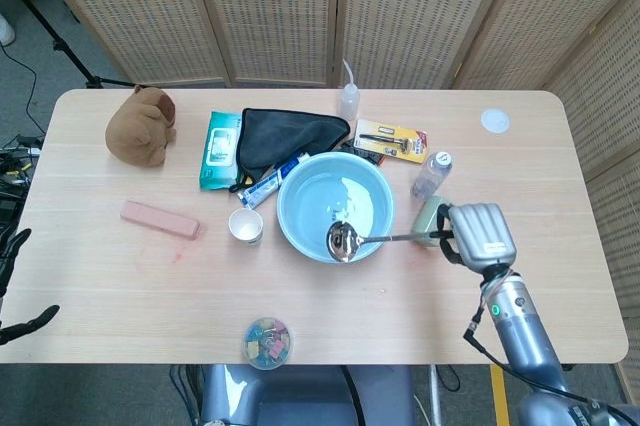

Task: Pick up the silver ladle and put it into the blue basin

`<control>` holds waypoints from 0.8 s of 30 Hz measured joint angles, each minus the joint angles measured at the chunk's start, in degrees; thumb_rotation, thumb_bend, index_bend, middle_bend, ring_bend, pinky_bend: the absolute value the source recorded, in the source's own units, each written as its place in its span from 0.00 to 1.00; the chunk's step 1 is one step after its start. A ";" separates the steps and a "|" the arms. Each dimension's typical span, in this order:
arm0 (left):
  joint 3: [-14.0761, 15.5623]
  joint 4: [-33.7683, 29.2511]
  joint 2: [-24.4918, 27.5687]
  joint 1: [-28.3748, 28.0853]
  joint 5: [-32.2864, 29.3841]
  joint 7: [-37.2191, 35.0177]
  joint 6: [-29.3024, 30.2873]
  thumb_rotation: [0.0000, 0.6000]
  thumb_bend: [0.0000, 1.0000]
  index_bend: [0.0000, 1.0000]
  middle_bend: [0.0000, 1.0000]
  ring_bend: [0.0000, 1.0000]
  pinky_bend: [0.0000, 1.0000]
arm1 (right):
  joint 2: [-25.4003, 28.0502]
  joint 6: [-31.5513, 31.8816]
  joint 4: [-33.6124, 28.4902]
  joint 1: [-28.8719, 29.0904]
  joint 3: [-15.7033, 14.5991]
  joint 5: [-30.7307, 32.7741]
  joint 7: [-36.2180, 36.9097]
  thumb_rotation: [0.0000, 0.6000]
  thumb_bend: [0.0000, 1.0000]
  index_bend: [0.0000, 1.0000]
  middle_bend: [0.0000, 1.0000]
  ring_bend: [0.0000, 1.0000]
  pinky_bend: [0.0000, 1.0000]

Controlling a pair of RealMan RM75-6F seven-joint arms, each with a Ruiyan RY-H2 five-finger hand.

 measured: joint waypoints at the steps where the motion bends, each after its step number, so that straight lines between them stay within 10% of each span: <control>1: -0.03 -0.02 -0.01 -0.05 -0.08 -0.01 -0.07 1.00 0.00 0.00 0.00 0.00 0.00 | -0.61 0.91 0.53 1.50 0.76 2.13 -1.71 1.00 1.00 0.86 0.87 0.78 0.97; 12: -0.03 -0.18 -0.09 -0.18 -0.14 0.49 -0.37 1.00 0.00 0.00 0.00 0.00 0.00 | -12.29 12.35 14.50 15.69 4.85 17.91 -18.81 1.00 1.00 0.86 0.88 0.78 0.97; 24: 0.12 -0.76 0.12 -0.93 -0.98 0.37 -2.41 1.00 0.00 0.00 0.00 0.00 0.00 | -21.24 13.64 24.26 19.92 3.77 19.71 -22.38 1.00 1.00 0.87 0.88 0.79 0.97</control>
